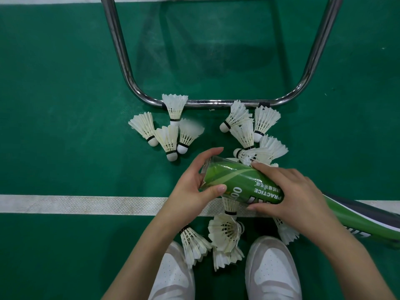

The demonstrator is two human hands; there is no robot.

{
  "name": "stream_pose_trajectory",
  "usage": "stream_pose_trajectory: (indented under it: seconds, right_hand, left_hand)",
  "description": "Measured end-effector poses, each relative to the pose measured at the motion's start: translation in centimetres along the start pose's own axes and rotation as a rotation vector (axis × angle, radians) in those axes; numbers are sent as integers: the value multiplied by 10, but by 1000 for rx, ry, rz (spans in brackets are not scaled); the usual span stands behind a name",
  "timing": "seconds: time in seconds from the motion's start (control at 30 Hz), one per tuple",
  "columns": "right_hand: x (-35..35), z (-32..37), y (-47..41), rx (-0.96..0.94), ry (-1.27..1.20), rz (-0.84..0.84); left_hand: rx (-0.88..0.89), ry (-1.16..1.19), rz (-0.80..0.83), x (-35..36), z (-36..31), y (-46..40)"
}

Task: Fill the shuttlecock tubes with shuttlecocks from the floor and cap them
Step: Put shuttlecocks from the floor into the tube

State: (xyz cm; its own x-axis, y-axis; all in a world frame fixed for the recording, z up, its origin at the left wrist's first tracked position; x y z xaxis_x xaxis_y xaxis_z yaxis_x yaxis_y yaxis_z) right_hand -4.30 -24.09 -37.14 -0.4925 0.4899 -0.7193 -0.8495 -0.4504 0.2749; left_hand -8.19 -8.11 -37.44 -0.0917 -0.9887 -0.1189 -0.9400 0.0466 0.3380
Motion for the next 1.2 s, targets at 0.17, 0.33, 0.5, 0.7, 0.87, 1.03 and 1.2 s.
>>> stream_pose_trajectory:
  seconds: [0.17, 0.33, 0.5, 0.7, 0.87, 1.03, 1.2]
  right_hand:
    - [3, 1, 1, -2, 21, 21]
    - [3, 0, -3, -10, 23, 13]
    - [-2, 1, -7, -8, 12, -5]
    - [1, 0, -9, -7, 11, -1]
    - [4, -1, -9, -8, 29, 14]
    - [4, -1, -9, -14, 45, 19]
    - [5, -2, -8, -25, 38, 4]
  left_hand:
    - [-4, -12, -11, -1, 2, 1]
    - [-11, -88, -104, -15, 1, 3]
    - [-8, -88, -229, -46, 4, 2]
    - [-4, -136, -449, -91, 11, -7]
    - [-14, -389, -567, -119, 15, -30]
    - [-74, -496, -542, -127, 22, -48]
    - [-95, -563, -548, -128, 33, -50]
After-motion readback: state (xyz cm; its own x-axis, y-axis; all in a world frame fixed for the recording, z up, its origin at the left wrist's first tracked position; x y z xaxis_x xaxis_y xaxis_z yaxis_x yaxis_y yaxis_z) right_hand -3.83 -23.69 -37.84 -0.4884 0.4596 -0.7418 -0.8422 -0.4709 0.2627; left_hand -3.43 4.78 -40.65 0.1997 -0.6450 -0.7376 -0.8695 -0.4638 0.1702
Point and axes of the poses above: each hand's wrist, its own y-axis away from the middle knuckle, its own x-axis out of the palm, z = x × y, the point moved 10 cm from there along -y, towards the middle knuckle, and after that the axes turned 14 degrees about -y, right-handed, at the moved point
